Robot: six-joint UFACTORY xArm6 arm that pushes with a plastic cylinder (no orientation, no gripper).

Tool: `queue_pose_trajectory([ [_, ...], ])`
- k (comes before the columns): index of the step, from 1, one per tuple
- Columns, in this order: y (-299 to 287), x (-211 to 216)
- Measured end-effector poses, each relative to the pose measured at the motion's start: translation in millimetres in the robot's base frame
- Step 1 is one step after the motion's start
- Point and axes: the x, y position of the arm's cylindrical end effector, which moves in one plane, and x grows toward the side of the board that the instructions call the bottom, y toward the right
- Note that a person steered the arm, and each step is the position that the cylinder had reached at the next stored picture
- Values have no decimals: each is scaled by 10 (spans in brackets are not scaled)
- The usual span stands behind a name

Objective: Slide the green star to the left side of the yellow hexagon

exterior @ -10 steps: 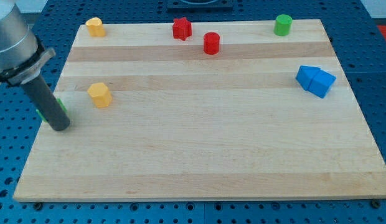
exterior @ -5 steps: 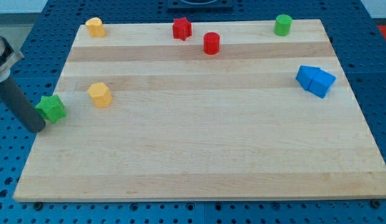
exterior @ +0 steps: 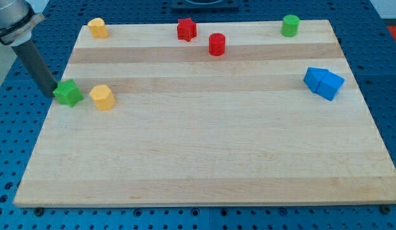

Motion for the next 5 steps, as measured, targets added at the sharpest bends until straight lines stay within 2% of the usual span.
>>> queue_pose_trajectory([
  [1,3,33],
  [3,6,412],
  [5,56,440],
])
